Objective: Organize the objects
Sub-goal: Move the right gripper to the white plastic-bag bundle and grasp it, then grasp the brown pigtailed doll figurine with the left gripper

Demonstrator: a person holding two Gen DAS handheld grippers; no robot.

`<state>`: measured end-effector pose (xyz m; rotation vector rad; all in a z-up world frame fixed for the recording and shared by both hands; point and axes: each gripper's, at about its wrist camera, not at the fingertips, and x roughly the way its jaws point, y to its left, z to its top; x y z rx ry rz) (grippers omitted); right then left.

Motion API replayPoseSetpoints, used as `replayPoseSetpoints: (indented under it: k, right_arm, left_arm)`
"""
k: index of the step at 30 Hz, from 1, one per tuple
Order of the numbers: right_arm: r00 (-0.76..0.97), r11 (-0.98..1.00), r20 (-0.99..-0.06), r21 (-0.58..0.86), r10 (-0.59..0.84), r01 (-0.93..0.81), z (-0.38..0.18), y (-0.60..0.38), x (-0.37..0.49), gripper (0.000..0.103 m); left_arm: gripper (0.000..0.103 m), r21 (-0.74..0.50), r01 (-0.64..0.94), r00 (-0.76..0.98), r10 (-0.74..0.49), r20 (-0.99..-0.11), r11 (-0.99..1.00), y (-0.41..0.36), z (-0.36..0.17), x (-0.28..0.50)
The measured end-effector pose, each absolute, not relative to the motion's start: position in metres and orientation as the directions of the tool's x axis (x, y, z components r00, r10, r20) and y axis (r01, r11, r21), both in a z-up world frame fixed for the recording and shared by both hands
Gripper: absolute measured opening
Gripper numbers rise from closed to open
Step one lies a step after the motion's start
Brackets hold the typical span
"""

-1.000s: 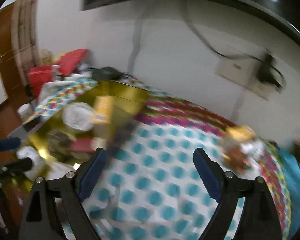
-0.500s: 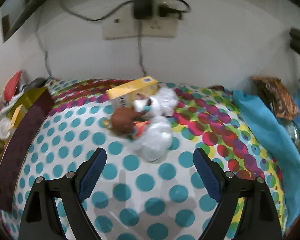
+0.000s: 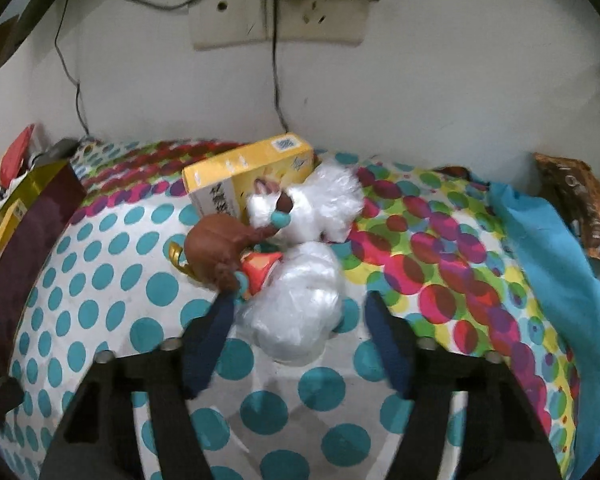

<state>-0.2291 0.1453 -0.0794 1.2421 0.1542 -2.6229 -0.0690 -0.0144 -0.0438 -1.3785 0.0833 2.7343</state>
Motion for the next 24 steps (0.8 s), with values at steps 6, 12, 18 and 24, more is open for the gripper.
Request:
replayPoseSetpoints:
  k: [6,12,18,24]
  right_arm:
    - [-0.611,-0.964,-0.774,-0.007,-0.163,0.266,-0.086,0.152,-0.226,0.039]
    - [-0.628,-0.976,-0.766,-0.007,-0.135,0.218,-0.085,0.187,-0.211,0.039]
    - [-0.613,-0.984,-0.773,0.078,-0.162,0.162,-0.088,0.216,-0.205,0.039]
    - [-0.619,-0.976,-0.779,-0.042,-0.1,0.212,-0.088,0.193,-0.2,0.039]
  left_arm:
    - [0.059,0.006,-0.116,-0.603,0.066,-0.795,-0.993,0.0,-0.049,-0.091]
    - [0.061,-0.029,-0.207,-0.602,0.151,-0.784,-0.978,0.024,-0.054,-0.113]
    - [0.066,-0.049,-0.335,-0.569,0.243,-0.786,-0.941,0.051,-0.06,-0.135]
    - [0.066,0.008,-0.359,-0.546,0.203,-0.812,-0.933,0.067,-0.069,-0.166]
